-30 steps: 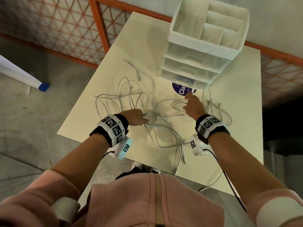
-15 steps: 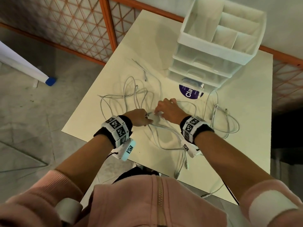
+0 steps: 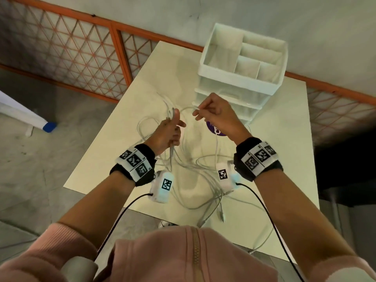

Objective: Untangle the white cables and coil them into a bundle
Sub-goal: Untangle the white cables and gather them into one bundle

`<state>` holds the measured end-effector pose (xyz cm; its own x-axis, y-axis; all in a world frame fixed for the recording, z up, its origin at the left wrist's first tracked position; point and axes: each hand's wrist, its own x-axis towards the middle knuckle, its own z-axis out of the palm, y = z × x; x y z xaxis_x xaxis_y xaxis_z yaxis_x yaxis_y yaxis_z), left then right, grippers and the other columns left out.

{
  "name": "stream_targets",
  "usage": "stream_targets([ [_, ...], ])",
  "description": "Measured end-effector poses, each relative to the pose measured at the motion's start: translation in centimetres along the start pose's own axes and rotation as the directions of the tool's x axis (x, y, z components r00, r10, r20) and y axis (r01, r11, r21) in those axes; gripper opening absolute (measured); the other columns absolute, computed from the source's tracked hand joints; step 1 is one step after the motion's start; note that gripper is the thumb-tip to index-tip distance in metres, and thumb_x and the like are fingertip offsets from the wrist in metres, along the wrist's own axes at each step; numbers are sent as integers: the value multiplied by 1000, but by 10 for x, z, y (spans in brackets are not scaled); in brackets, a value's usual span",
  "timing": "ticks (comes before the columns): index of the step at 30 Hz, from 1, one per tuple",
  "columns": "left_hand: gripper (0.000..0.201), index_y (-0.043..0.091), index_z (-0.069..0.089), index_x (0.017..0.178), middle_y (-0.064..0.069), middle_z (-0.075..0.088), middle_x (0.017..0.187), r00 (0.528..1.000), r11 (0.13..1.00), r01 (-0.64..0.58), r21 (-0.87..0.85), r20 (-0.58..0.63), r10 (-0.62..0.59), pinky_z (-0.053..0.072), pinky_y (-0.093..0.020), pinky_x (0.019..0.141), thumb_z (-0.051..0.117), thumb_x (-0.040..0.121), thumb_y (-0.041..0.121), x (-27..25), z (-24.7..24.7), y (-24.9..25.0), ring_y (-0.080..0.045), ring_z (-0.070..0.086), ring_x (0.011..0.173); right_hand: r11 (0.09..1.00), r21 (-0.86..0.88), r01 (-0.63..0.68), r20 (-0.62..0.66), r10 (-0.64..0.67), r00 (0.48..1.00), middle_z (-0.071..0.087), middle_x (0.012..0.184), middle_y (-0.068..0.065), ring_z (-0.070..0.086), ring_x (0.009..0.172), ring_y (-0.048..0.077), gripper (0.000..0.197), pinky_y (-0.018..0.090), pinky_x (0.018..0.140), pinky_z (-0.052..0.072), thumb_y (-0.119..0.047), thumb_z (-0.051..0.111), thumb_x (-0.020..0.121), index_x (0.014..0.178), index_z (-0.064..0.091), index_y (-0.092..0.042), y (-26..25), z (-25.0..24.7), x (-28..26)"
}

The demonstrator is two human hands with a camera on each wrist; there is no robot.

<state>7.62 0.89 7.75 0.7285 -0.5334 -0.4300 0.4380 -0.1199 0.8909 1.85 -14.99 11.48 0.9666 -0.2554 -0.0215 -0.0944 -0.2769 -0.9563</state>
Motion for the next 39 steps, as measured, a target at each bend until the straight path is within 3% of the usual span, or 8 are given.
stream_targets([
  [3, 49, 10, 52, 82, 10, 25, 47, 999, 981, -42, -187, 25, 48, 28, -17, 40, 33, 96, 54, 3, 5, 13, -6, 24, 40, 1000, 21, -12, 206, 8, 979, 70, 91, 19, 71, 79, 10, 11, 15, 72, 52, 5, 64, 84, 85, 56, -3, -7, -2, -16],
  [7, 32, 11, 54, 77, 14, 32, 44, 979, 978, -189, -90, 56, 194, 30, -15, 44, 41, 101, 28, 3, 12, 16, -3, 30, 40, 990, -137, -31, 391, 82, 917, 73, 90, 11, 71, 92, 24, 17, 36, 90, 55, 4, 70, 79, 80, 61, -10, 8, 1, -28],
  [10, 35, 15, 48, 72, 10, 39, 57, 967, 971, -227, -76, 103, 234, 35, -18, 54, 35, 102, 28, -1, 20, 19, -4, 36, 49, 983, -152, -106, 326, 151, 933, 70, 83, 3, 69, 85, 33, 27, 47, 89, 52, -2, 73, 79, 86, 51, -17, 11, 1, -33],
  [15, 36, 17, 43, 74, 3, 52, 71, 935, 957, -259, -127, 216, 282, 46, -25, 65, 30, 102, 36, -17, 39, 32, -11, 53, 63, 956, -261, -135, 295, 212, 932, 63, 103, 8, 63, 79, 22, 68, 34, 72, 54, -32, 82, 71, 126, 46, -16, 6, 11, -33],
  [21, 40, 20, 31, 68, 8, 26, 54, 859, 894, -445, -45, 260, 441, 24, -21, 43, 23, 103, 38, -34, 46, 54, -9, 21, 46, 938, -334, -93, 295, 197, 935, 62, 83, 14, 50, 71, 12, 17, 27, 70, 38, -35, 76, 76, 74, 63, -24, 5, 15, -30],
  [29, 42, 19, 29, 62, 9, 23, 50, 857, 850, -514, 113, 111, 504, 21, -20, 41, 37, 101, 34, -45, 30, 59, -9, 18, 42, 606, -796, -19, 65, 116, 991, 35, 100, 2, 41, 109, 24, 29, 38, 78, 42, -41, 72, 78, 98, 65, -20, 17, -20, -20],
  [35, 27, 16, 66, 94, 10, 29, 36, 845, 697, -524, 489, 196, 498, 25, -20, 48, 80, 74, 29, -41, 25, 47, -6, 24, 41, 661, -721, 209, 106, -193, 976, 58, 89, 7, 50, 89, 24, 21, 35, 77, 37, -22, 81, 66, 73, 66, -10, -32, -43, -20],
  [39, 29, 14, 57, 63, 7, 30, 40, 824, 504, -524, 686, 259, 505, 28, -14, 45, 71, 82, 31, -43, 25, 57, -6, 36, 38, 784, -589, 198, 123, -155, 980, 50, 57, -4, 42, 52, 2, 28, 19, 55, 34, -16, 76, 72, 60, 51, -17, -53, -45, -20],
])
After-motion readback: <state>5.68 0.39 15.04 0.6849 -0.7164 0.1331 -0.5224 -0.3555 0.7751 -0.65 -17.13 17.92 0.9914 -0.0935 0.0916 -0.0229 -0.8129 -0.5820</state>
